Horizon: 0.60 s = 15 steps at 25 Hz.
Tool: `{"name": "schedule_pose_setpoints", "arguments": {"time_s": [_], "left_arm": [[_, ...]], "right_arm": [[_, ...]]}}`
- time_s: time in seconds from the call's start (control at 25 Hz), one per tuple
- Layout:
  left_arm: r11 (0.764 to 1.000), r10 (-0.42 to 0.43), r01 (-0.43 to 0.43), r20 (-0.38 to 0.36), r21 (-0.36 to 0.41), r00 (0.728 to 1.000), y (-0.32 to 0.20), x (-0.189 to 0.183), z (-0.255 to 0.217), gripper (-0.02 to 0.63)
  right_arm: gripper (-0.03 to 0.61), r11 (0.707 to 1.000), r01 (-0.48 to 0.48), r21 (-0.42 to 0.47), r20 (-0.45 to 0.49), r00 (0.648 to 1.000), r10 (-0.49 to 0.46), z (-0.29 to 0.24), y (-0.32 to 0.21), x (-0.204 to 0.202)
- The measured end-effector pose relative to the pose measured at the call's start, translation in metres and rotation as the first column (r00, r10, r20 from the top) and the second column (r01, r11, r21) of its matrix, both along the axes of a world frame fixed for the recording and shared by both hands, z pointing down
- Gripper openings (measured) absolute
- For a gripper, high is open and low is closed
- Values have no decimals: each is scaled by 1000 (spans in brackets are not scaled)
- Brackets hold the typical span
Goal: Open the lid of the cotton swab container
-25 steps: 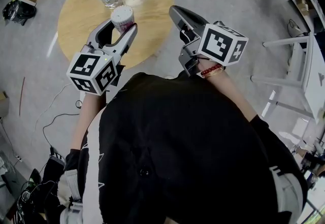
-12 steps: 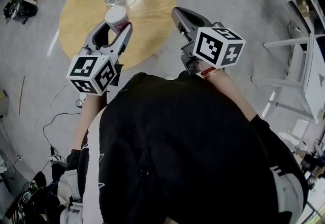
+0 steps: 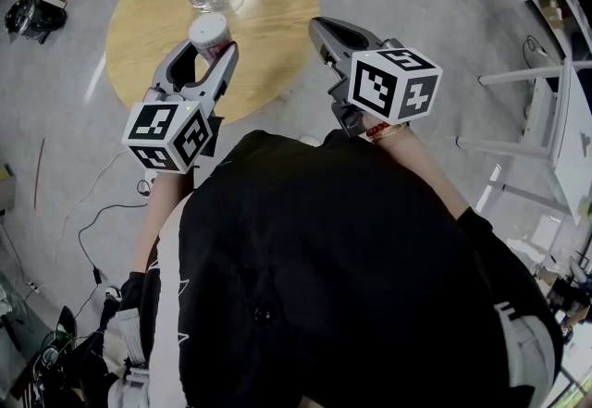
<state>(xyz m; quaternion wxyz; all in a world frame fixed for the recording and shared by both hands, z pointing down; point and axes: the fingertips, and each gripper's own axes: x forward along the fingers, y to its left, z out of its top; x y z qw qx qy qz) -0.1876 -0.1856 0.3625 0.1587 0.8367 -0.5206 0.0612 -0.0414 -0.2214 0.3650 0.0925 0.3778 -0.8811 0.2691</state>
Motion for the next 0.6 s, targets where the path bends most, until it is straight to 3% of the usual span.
{"name": "schedule_pose_setpoints", "arguments": {"time_s": [0.6], "left_arm": [[1000, -7, 7, -8, 2, 1000, 1, 1, 0, 255]], "right_arm": [[3, 999, 37, 9, -31, 999, -37, 3, 6, -3]]}}
